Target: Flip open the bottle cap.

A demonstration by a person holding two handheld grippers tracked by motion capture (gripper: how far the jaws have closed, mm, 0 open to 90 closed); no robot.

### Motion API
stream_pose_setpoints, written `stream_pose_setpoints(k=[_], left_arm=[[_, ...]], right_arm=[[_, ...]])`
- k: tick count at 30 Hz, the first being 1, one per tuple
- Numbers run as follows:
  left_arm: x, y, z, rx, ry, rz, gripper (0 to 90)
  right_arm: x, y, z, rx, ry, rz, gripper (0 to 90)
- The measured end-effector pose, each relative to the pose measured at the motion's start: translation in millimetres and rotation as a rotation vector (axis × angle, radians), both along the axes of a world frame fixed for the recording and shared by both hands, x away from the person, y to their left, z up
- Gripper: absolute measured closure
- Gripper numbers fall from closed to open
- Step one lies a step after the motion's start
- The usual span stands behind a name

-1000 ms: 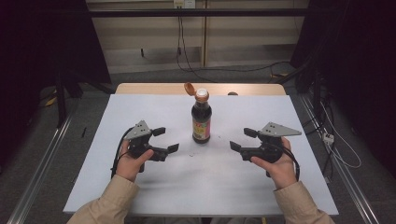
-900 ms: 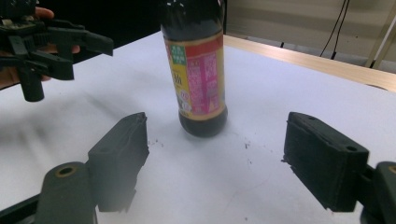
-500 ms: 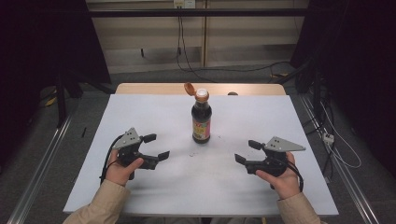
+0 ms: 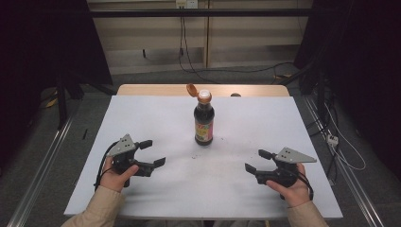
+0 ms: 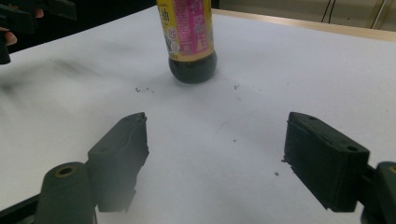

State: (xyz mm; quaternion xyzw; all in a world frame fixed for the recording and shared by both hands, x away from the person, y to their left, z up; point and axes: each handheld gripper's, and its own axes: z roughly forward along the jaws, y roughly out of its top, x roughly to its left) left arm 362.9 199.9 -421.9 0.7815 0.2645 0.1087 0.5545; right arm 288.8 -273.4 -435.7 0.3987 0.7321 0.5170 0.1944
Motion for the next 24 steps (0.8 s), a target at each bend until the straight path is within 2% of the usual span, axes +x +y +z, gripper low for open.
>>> stream_pose_setpoints(k=[13, 17, 21, 24], left_arm=[[-11.7, 29.6, -9.8, 0.014, 0.015, 0.044, 11.2], [-12.6, 33.0, -12.4, 0.023, 0.012, 0.05, 11.3], [-12.6, 32.1, -12.4, 0.013, 0.01, 0.051, 11.3], [-13.1, 31.6, -13.1, 0.027, 0.006, 0.053, 11.3]], right_arm=[[-4.9, -6.2, -7.0, -0.012, 0.002, -0.027, 21.2], [-5.2, -6.0, -7.9, -0.015, 0.004, -0.03, 21.2], [-5.3, -6.1, -8.1, -0.023, -0.002, -0.028, 21.2], [-5.5, -6.4, -8.7, -0.028, -0.005, -0.028, 21.2]])
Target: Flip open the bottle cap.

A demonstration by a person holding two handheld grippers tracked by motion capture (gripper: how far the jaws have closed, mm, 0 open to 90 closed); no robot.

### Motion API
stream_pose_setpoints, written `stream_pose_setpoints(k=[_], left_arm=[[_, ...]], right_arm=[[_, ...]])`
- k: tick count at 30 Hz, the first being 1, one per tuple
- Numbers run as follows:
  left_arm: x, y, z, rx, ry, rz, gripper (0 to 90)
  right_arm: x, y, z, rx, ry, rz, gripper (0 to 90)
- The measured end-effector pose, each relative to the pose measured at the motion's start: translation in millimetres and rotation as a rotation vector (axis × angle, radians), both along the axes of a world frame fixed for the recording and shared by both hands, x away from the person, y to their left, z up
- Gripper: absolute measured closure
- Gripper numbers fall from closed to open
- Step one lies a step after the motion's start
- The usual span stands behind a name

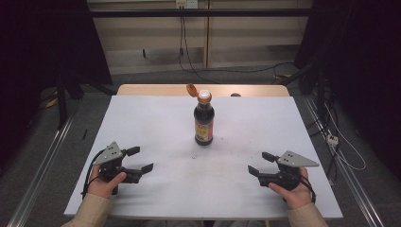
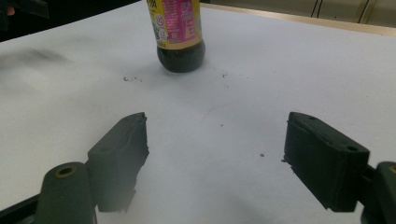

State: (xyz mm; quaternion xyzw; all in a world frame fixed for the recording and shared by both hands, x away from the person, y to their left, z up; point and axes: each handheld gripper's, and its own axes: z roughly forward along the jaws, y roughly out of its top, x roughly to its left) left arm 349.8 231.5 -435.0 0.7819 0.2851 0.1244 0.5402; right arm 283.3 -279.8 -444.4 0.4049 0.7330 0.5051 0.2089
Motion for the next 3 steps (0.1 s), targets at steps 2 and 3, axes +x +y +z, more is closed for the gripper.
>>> stream_pose_setpoints(k=[2, 3], left_arm=[[0.1, -0.9, -1.0, -0.007, 0.003, -0.002, 11.3], [0.5, -1.1, -1.1, 0.001, -0.004, -0.003, 11.2]], right_arm=[[0.2, 0.2, -1.0, 0.002, 0.002, -0.001, 21.2], [0.6, 0.0, -1.5, -0.004, 0.001, 0.001, 21.0]])
